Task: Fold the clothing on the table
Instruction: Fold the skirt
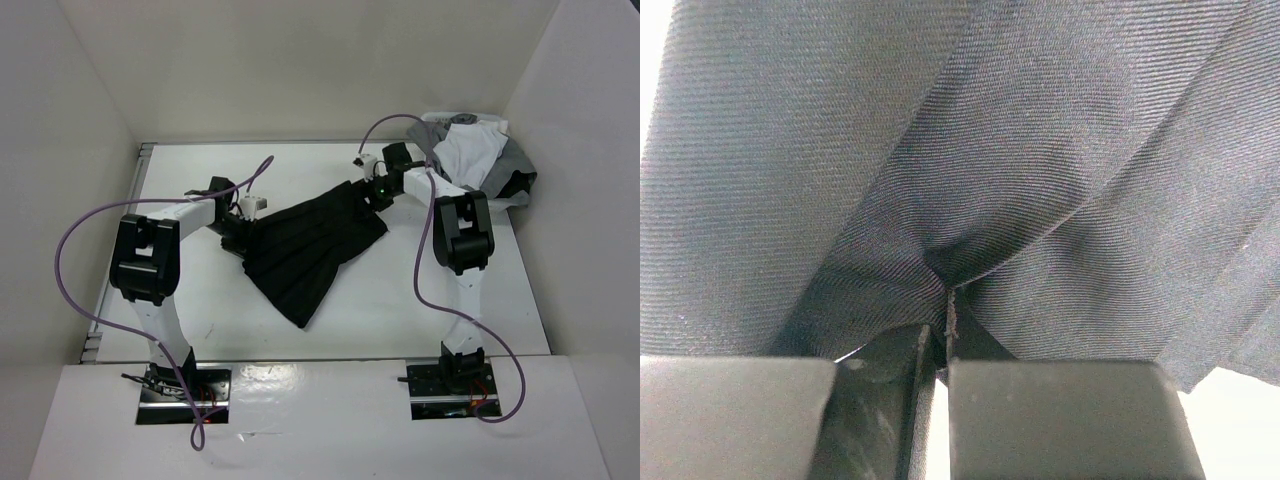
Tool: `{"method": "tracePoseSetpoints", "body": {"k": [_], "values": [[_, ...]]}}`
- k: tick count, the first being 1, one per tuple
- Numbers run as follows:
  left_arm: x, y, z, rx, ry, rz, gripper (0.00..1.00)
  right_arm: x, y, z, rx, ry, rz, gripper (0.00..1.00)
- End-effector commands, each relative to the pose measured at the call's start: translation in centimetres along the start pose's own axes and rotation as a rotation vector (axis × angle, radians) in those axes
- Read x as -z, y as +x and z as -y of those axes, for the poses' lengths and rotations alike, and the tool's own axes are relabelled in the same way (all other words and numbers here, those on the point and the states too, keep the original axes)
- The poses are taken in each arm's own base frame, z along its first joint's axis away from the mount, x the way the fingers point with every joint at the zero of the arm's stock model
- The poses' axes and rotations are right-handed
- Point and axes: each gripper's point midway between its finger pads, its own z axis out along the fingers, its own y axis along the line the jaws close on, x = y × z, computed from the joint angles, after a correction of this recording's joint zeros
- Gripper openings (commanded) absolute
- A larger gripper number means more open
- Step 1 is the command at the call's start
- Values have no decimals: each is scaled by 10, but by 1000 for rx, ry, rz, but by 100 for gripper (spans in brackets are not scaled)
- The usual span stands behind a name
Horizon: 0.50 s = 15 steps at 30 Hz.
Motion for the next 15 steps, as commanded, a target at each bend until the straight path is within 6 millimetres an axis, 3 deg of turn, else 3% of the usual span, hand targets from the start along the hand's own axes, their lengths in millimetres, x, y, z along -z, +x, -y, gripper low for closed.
{"method": "tracePoseSetpoints", "body": {"k": [1, 5, 6, 11, 15], "values": [[4, 1, 5, -37, 10, 8, 7, -17, 11, -5, 3, -8, -54, 68], [3, 1, 6, -37, 19, 10, 7, -17, 13, 0, -5, 25, -64, 45], [3, 1, 6, -37, 19, 10, 7, -14, 14, 2, -5, 42, -69, 33], [3, 1, 6, -37, 19, 10, 7, -2, 14, 9, -2, 117, -69, 0], [3, 1, 6, -37, 19, 10, 7, 18, 1, 15, 23, 201, -34, 0]]}}
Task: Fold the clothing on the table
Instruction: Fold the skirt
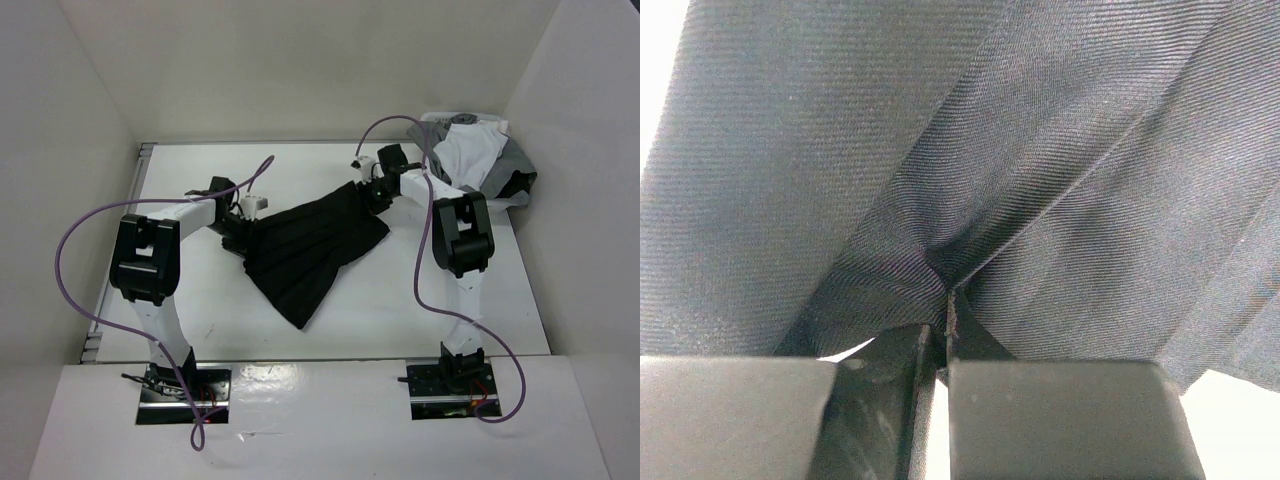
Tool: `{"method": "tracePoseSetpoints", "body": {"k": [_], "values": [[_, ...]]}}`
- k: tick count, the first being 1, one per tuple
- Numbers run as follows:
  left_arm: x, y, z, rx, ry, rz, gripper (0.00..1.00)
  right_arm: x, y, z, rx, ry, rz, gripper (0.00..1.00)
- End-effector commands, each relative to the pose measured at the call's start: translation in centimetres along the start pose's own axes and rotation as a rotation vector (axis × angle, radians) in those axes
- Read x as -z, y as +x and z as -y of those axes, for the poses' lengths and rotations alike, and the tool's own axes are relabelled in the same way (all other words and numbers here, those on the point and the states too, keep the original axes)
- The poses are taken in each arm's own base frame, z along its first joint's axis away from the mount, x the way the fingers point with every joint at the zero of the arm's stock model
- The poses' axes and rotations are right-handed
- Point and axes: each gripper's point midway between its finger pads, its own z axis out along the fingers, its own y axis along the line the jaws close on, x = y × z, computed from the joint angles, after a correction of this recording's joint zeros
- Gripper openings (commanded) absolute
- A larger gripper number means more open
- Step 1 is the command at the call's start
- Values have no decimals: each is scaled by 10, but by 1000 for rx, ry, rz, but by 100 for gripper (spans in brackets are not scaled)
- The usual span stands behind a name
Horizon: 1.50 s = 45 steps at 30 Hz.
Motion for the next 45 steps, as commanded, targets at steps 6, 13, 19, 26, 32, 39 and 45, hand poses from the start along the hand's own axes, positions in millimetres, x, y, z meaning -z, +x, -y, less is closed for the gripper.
{"method": "tracePoseSetpoints", "body": {"k": [6, 13, 19, 26, 32, 39, 45], "values": [[2, 0, 4, -35, 15, 5, 7, 58, -35, -10, 98, 210, 46, 0], [-1, 0, 3, -13, 17, -3, 7, 86, -75, -87, 256, 224, 112, 0], [-2, -2, 1, -16, 4, 3, 7, 88, -74, -155, 422, 208, 85, 0], [1, -3, 1, -11, -6, 9, 7, 93, -69, -223, 551, 148, 71, 0], [3, -1, 1, -2, -15, 9, 7, 104, -75, -266, 617, 97, 93, 0], [3, -1, 1, -2, -15, 9, 7, 96, -63, -320, 682, 8, 72, 0], [3, -1, 1, -2, -15, 9, 7, 69, -30, -351, 726, -48, -7, 1]]}}
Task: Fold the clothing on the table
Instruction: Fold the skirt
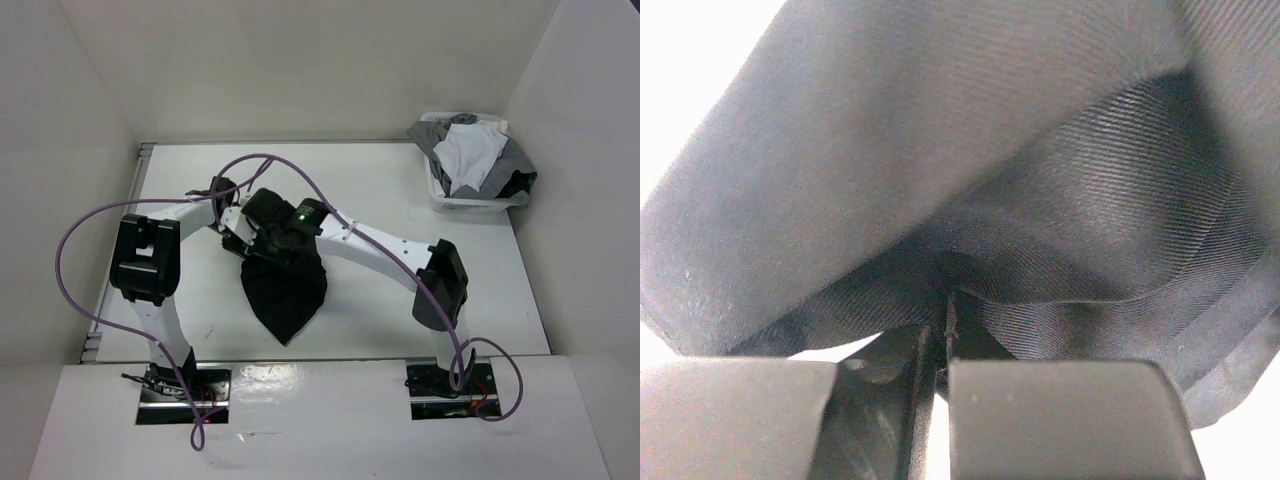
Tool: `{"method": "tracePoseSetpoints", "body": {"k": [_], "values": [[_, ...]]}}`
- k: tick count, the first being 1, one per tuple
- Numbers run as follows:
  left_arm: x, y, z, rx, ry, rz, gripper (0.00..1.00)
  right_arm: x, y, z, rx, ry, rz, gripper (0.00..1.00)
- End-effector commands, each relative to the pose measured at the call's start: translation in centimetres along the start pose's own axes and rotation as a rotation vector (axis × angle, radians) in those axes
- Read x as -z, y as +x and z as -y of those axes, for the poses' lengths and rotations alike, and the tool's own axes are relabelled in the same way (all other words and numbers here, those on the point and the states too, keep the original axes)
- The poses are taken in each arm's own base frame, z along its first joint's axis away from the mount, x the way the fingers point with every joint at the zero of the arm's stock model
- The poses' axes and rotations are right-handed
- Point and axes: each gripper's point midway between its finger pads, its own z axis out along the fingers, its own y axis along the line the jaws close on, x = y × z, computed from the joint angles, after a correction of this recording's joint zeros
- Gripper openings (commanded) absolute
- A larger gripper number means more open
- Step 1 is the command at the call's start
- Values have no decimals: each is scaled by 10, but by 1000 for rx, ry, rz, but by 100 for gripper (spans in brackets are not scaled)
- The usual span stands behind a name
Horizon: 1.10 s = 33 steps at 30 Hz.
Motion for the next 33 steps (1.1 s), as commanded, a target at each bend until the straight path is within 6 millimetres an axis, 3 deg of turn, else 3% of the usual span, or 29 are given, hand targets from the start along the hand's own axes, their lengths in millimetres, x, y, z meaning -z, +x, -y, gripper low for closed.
{"method": "tracePoseSetpoints", "body": {"k": [1, 2, 3, 4, 6, 7, 11, 14, 16, 18, 19, 20, 21, 22, 23, 24, 25, 26, 27, 29, 30, 33], "values": [[4, -1, 0, -2, -7, 7, 7, -11, -6, -29, 6, -56, -11, 5], [4, -1, 0, -2, -7, 7, 7, -17, -4, -35, 13, -66, -24, 9], [4, -1, 0, -2, -7, 7, 7, -22, -3, -42, 25, -75, -27, 21], [4, -1, 0, -2, -7, 7, 7, -28, 0, -44, 15, -79, -41, 43], [4, -1, 0, -2, -7, 7, 7, -34, -2, -55, 12, -118, -34, 57], [4, -1, 0, -2, -7, 7, 7, -35, -6, -61, 11, -155, -24, 74], [4, -1, 0, -2, -7, 7, 8, -19, -26, -71, 21, -240, 23, 86], [6, -2, 1, -6, -9, 16, 10, 14, -45, -68, 61, -249, 96, 90], [11, -4, -1, -3, -14, 30, 13, 33, -52, -54, 69, -232, 138, 92], [15, -6, -3, 1, -19, 42, 21, 60, -53, -26, 55, -170, 178, 93], [22, -11, 0, -10, -24, 65, 29, 62, -43, -17, 50, -145, 159, 93], [28, -9, -6, 10, -31, 71, 53, 68, -38, -5, 49, -103, 161, 93], [33, -11, -8, 14, -37, 86, 62, 87, -32, 18, 19, -37, 180, 94], [46, -17, -10, 13, -56, 115, 73, 83, -6, 30, 8, 12, 115, 94], [54, -15, -17, 37, -66, 123, 90, 87, 2, 46, -14, 66, 117, 94], [67, -19, -17, 37, -77, 153, 93, 96, 33, 70, -59, 131, 81, 94], [77, -21, -18, 33, -84, 163, 100, 102, 47, 83, -93, 162, 77, 95], [82, -20, -18, 31, -104, 167, 100, 109, 59, 100, -130, 204, 88, 95], [97, -22, -19, 30, -128, 198, 100, 128, 92, 125, -212, 254, 85, 95], [111, -24, -15, 19, -146, 222, 100, 144, 118, 143, -302, 274, 131, 97], [122, -24, -9, 9, -152, 243, 100, 160, 145, 157, -372, 335, 145, 97], [125, -22, 22, -77, -52, 241, 100, 167, 180, 161, -455, 388, 148, 98]]}}
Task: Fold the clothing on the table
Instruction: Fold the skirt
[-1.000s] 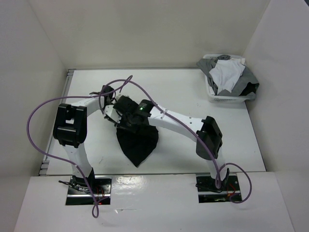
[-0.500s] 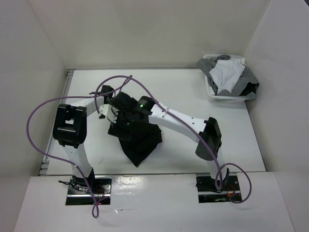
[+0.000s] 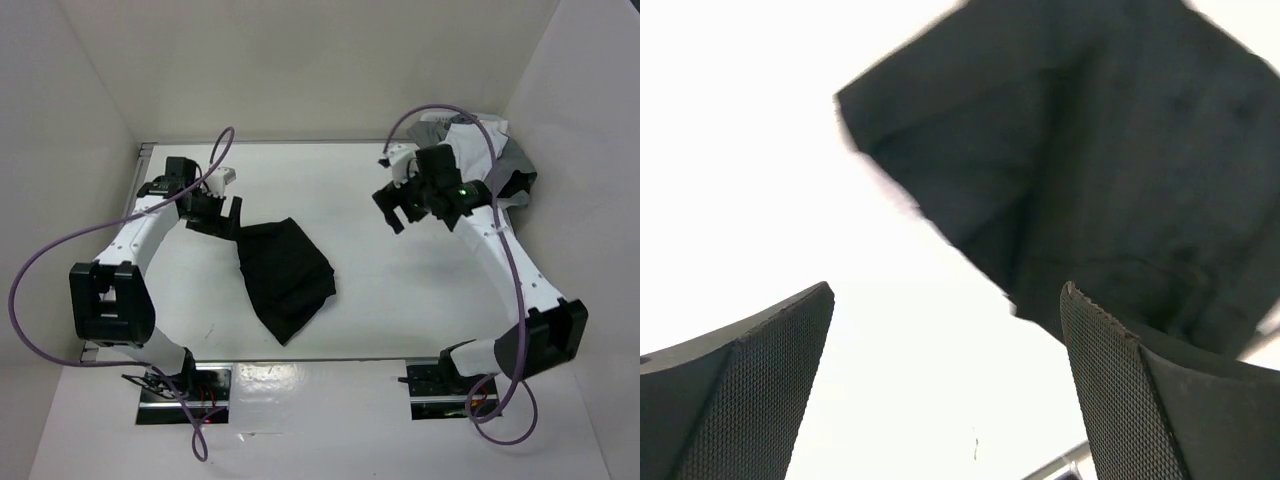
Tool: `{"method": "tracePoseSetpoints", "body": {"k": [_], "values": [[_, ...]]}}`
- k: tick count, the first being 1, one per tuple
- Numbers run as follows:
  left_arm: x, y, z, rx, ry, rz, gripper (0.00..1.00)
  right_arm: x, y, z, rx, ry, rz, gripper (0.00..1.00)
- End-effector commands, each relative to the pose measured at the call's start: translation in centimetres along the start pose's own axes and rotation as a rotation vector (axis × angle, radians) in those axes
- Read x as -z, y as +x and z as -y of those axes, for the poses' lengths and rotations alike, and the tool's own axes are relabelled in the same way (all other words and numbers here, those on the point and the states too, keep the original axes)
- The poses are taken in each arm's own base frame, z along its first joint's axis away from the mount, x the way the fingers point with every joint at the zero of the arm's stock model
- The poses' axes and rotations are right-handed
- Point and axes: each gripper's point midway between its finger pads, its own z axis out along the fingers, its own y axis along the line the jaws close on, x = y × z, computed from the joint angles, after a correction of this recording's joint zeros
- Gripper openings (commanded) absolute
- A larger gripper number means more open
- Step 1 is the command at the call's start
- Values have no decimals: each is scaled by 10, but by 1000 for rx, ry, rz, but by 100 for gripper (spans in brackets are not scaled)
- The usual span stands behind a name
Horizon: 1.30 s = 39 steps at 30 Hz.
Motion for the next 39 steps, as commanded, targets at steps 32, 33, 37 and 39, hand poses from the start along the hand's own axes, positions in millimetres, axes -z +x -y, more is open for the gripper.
{"method": "tracePoseSetpoints", "body": {"k": [32, 33, 37, 39], "values": [[-51, 56, 75, -265, 190, -289, 100, 57, 32, 21, -189, 47, 202, 98], [-48, 55, 75, -263, 191, -294, 100, 57, 33, 22, -193, 43, 206, 98], [-52, 52, 73, -263, 156, -285, 100, 60, 31, 22, -195, 37, 220, 98], [-46, 48, 71, -261, 130, -259, 100, 63, 32, 20, -195, 37, 220, 98]]}}
